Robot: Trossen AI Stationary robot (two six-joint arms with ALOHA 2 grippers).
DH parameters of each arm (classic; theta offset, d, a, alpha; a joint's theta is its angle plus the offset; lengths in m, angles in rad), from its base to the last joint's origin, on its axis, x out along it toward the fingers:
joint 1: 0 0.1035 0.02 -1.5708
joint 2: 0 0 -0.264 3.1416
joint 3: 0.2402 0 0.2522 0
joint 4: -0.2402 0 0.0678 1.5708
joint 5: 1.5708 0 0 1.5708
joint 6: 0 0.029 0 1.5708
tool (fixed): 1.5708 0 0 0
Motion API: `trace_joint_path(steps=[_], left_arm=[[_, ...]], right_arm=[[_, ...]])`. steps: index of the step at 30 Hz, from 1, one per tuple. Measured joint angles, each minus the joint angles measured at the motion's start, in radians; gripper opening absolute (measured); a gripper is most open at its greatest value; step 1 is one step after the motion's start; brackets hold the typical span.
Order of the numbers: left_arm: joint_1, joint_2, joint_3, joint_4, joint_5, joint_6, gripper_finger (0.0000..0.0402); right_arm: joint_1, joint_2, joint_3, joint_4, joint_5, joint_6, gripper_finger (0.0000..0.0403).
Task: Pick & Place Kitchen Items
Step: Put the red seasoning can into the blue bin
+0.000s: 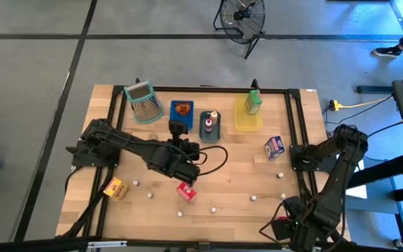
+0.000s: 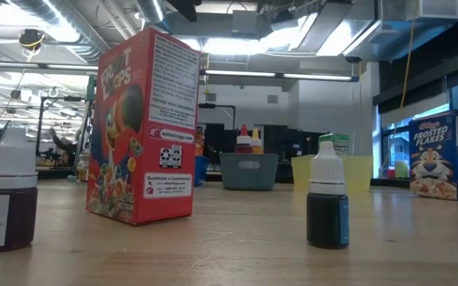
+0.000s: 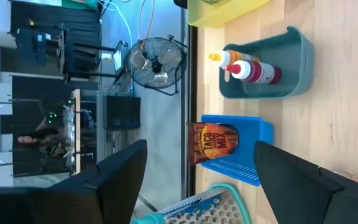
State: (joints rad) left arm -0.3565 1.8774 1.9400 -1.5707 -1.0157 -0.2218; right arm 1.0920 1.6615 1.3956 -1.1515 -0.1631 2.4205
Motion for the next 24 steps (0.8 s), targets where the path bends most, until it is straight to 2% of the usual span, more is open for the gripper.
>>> trace_joint_path(steps=[5,10,17,24], left_arm=[[-0.001,0.000,0.000,0.011,0.000,0.012,0.0290],[-0.001,0.001,0.000,0.093,0.002,0.093,0.0290],[-0.001,0.001,0.000,0.130,0.100,0.131,0.0290],[-0.001,0.001,0.000,0.130,0.105,0.123,0.0290]], right_arm=[[0.000,0.030,0.000,0.011,0.013,0.007,0.0211],[-0.002,0.055,0.000,0.017,0.013,0.010,0.0211],[-0.005,0.056,0.000,0.006,0.012,-0.002,0.0211],[-0.005,0.056,0.000,0.027,0.013,-0.050,0.0211]])
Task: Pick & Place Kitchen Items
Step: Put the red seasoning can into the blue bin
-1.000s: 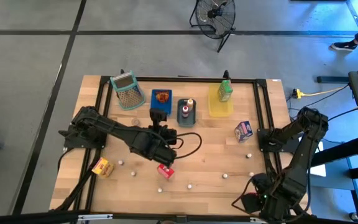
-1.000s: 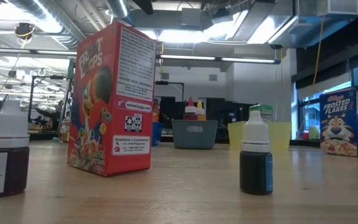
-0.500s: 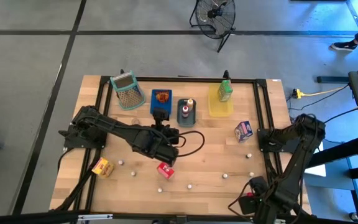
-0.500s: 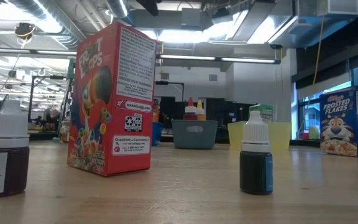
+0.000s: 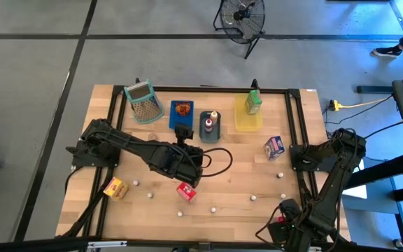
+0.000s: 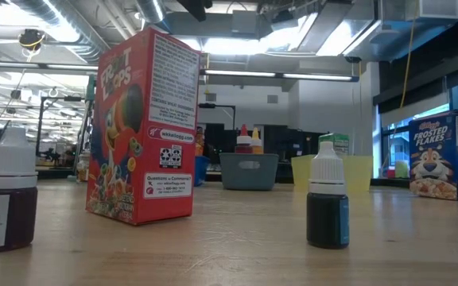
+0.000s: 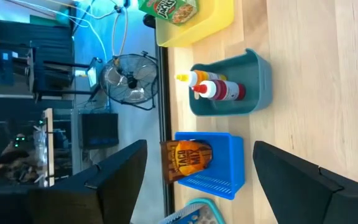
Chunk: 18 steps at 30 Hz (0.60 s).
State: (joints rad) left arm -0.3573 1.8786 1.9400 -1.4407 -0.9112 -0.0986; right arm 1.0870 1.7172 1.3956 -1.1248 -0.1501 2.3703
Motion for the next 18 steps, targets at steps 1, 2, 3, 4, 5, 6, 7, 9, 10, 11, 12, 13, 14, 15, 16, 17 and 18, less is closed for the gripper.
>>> trace_joint_path(steps=[1,2,3,4,5,6,7,9,10,11,12,13,14,15,16,17,18], left_arm=[[0.000,0.000,0.000,0.000,0.000,0.000,0.0290],[0.000,0.000,0.000,0.000,0.000,0.000,0.0290],[0.000,0.000,0.000,0.000,0.001,-0.001,0.0290],[0.000,0.000,0.000,0.000,0.001,-0.001,0.0290],[0.000,0.000,0.000,0.000,0.001,-0.001,0.0290],[0.000,0.000,0.000,0.000,0.001,-0.001,0.0290],[0.000,0.000,0.000,0.000,0.001,-0.001,0.0290],[0.000,0.000,0.000,0.000,0.001,-0.001,0.0290],[0.000,0.000,0.000,0.000,0.001,-0.001,0.0290],[0.000,0.000,0.000,0.000,0.001,-0.001,0.0290],[0.000,0.000,0.000,0.000,0.001,-0.001,0.0290],[0.000,0.000,0.000,0.000,0.001,-0.001,0.0290],[0.000,0.000,0.000,0.000,0.001,-0.001,0.0290],[0.000,0.000,0.000,0.000,0.001,-0.001,0.0290],[0.000,0.000,0.000,0.000,0.001,-0.001,0.0290],[0.000,0.000,0.000,0.000,0.001,-0.001,0.0290],[0.000,0.000,0.000,0.000,0.001,-0.002,0.0290]], right_arm=[[0.000,0.000,0.000,0.000,0.000,-0.001,0.0211],[0.000,0.000,0.000,0.003,0.000,-0.002,0.0211],[0.000,0.000,0.000,0.006,0.000,-0.003,0.0211],[0.000,0.000,0.000,0.009,0.000,-0.003,0.0211],[0.000,0.000,0.000,0.009,0.000,-0.003,0.0211],[0.000,0.000,0.000,0.009,0.000,-0.003,0.0211],[0.000,0.000,0.000,0.008,0.000,-0.003,0.0211],[0.000,0.000,0.000,0.008,0.000,0.000,0.0211],[0.000,0.000,0.000,0.008,0.000,0.001,0.0211],[0.000,0.000,0.000,0.007,0.000,0.004,0.0211],[0.000,0.000,0.000,0.007,0.000,0.004,0.0213],[0.000,0.000,0.000,0.007,0.000,0.004,0.0215],[0.000,0.000,0.000,0.007,0.000,0.005,0.0218],[0.000,0.000,0.000,0.007,0.000,0.005,0.0222],[0.000,0.000,0.000,0.007,0.000,0.005,0.0227],[0.000,0.000,0.000,0.007,0.000,0.005,0.0233],[0.000,0.000,0.000,0.006,0.000,0.005,0.0240]])
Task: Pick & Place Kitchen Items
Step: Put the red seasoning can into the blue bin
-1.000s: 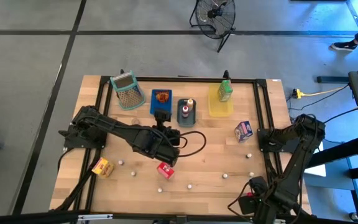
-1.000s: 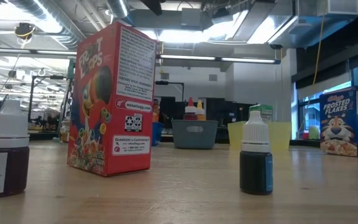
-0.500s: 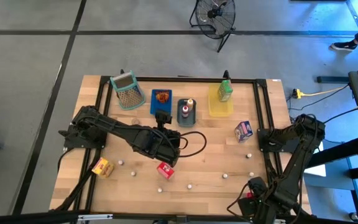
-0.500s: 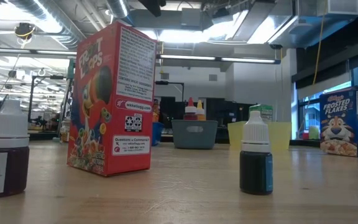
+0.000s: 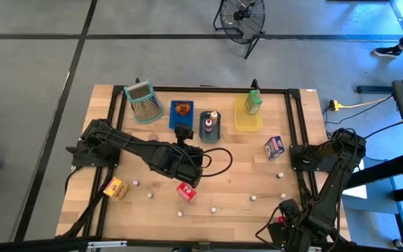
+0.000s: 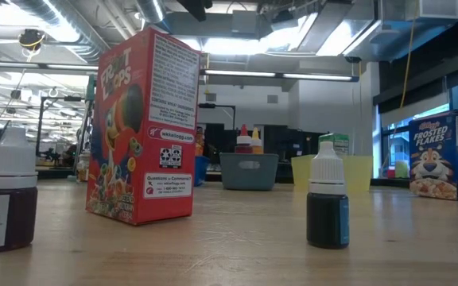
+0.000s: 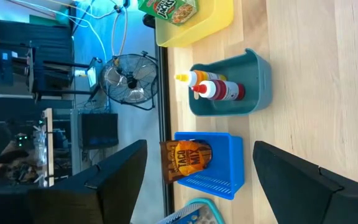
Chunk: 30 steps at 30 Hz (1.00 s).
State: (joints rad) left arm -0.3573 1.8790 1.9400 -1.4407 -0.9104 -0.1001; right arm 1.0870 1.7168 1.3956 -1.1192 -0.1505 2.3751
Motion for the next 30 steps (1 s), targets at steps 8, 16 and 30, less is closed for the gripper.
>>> trace_joint_path(steps=[8,16,30], left_arm=[[0.000,0.000,0.000,0.001,0.000,0.000,0.0290],[0.000,0.000,0.000,0.002,0.000,0.001,0.0290],[0.000,0.000,0.000,0.002,0.000,0.000,0.0290]], right_arm=[[0.000,0.000,0.000,-0.041,-0.007,0.052,0.0292],[-0.008,0.000,0.000,-0.021,0.061,0.043,0.0302],[-0.008,0.029,0.000,-0.022,0.061,0.063,0.0302]])
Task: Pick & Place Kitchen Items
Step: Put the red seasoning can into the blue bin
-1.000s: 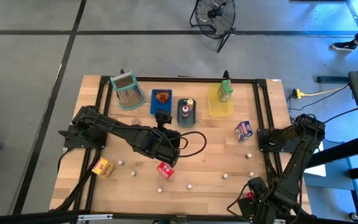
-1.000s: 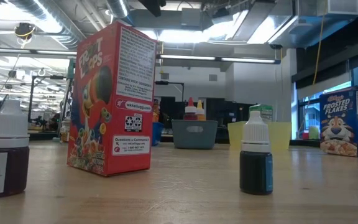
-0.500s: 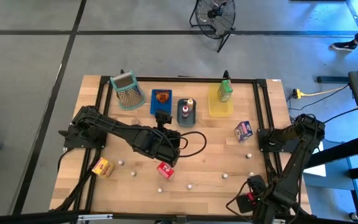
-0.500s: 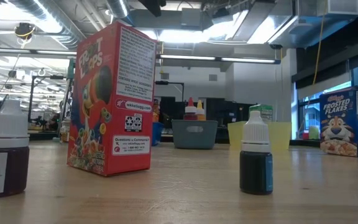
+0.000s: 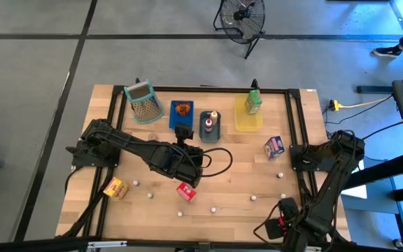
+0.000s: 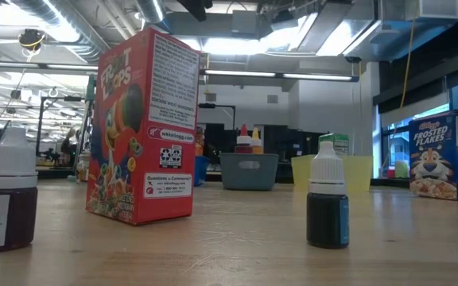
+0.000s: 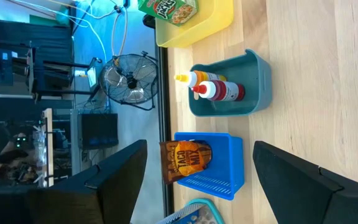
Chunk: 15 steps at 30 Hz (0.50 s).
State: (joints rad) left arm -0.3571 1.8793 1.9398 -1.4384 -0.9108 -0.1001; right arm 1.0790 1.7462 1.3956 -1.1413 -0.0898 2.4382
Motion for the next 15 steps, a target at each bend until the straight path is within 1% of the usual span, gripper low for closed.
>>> trace_joint_path(steps=[9,15], left_arm=[[0.000,0.000,0.000,0.005,0.000,0.000,0.0290],[0.000,0.000,0.000,0.007,0.000,0.000,0.0290]], right_arm=[[0.000,0.037,0.000,-0.011,-0.007,0.001,0.0302],[0.000,0.040,0.000,-0.011,-0.012,0.004,0.0303]])
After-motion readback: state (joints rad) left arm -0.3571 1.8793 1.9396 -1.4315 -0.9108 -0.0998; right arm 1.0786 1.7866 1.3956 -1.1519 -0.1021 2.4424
